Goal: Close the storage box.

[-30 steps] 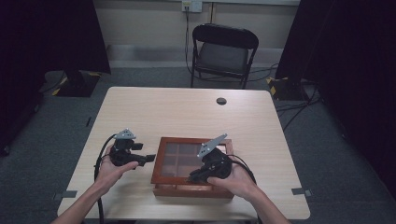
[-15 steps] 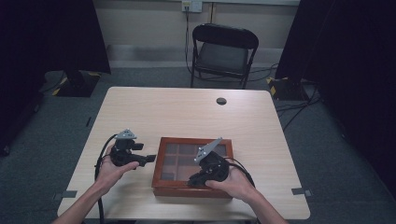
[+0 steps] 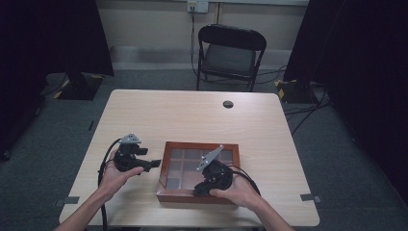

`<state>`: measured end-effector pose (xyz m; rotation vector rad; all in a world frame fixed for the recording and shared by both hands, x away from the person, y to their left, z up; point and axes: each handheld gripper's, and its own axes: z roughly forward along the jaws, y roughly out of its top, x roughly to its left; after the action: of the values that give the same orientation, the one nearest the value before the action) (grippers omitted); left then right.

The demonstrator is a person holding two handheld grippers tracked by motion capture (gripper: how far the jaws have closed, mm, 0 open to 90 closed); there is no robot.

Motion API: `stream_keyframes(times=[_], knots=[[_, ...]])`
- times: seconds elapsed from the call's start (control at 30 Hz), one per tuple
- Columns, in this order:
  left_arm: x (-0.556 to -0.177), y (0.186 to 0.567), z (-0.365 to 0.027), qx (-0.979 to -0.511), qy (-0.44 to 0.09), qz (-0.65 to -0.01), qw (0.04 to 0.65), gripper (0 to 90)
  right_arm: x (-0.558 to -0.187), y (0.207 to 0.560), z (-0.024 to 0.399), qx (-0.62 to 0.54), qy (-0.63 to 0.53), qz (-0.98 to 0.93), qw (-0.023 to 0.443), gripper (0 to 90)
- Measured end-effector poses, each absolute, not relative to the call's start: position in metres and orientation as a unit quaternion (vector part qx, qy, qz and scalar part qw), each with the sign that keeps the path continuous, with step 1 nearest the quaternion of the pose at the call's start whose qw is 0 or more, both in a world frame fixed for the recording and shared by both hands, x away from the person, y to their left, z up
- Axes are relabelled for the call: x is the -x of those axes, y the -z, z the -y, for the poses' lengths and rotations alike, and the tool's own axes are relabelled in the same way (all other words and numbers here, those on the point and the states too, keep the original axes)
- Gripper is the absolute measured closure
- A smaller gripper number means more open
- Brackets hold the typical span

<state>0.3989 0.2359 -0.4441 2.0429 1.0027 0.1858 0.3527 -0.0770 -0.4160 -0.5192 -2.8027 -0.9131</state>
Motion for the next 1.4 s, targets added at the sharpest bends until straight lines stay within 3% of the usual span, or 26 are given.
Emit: stream_keyframes(times=[0.23,0.33,0.5,0.83,0.97,1.4], knots=[[-0.399,0.444,-0.235,-0.813,-0.074,-0.401,0.416,18.0,-0.352,0.417,0.078,0.174,0.310,0.932,0.071,81.1],[-0.399,0.444,-0.235,-0.814,-0.074,-0.400,0.415,18.0,-0.353,0.417,0.079,0.180,0.314,0.929,0.075,71.6],[-0.401,0.445,-0.236,-0.815,-0.073,-0.403,0.410,18.1,-0.359,0.408,0.091,0.204,0.349,0.912,0.066,63.6],[-0.401,0.445,-0.237,-0.812,-0.076,-0.405,0.413,19.3,-0.377,0.393,0.128,0.324,0.389,0.862,-0.031,23.9],[-0.402,0.445,-0.242,-0.806,-0.072,-0.421,0.409,19.6,-0.381,0.385,0.152,0.366,0.411,0.832,-0.076,16.6],[-0.400,0.438,-0.244,-0.811,-0.084,-0.428,0.391,20.4,-0.383,0.407,0.231,0.483,0.403,0.768,-0.122,14.8]])
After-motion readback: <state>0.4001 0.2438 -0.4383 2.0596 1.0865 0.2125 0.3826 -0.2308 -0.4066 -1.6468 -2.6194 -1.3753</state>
